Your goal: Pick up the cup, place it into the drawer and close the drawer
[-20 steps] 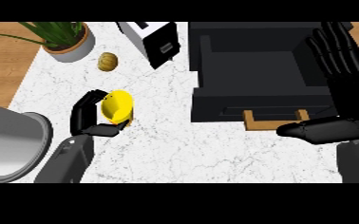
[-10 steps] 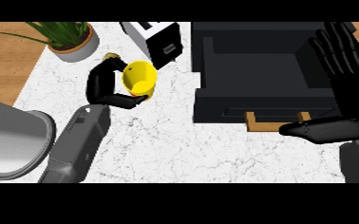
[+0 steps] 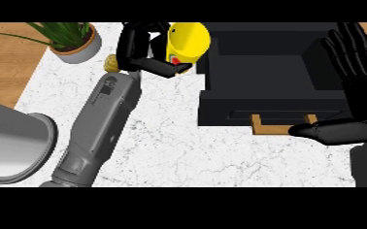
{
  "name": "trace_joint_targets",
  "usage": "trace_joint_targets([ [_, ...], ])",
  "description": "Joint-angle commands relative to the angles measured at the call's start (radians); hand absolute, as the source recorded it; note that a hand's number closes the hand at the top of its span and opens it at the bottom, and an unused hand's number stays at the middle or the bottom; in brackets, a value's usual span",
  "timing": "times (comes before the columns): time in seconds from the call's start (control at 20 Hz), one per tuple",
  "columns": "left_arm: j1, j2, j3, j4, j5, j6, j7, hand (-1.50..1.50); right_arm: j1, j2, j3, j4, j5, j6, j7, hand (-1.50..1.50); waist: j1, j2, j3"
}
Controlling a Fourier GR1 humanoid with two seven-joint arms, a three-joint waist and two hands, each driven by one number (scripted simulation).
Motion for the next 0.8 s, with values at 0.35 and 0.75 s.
trace_joint_targets([
  [0.35, -0.344, -0.017, -0.088, 0.113, 0.025, 0.219, 0.303, 1.5, -0.072, -0.027, -0.037, 0.033, -0.039, 0.017, 0.021, -1.5, -0.024, 0.01, 0.0],
  [0.75, -0.503, -0.017, -0.203, 0.422, 0.083, 0.341, 0.335, 1.5, -0.064, -0.011, 0.004, 0.028, -0.018, 0.031, -0.009, -1.5, -0.084, 0.026, 0.001],
])
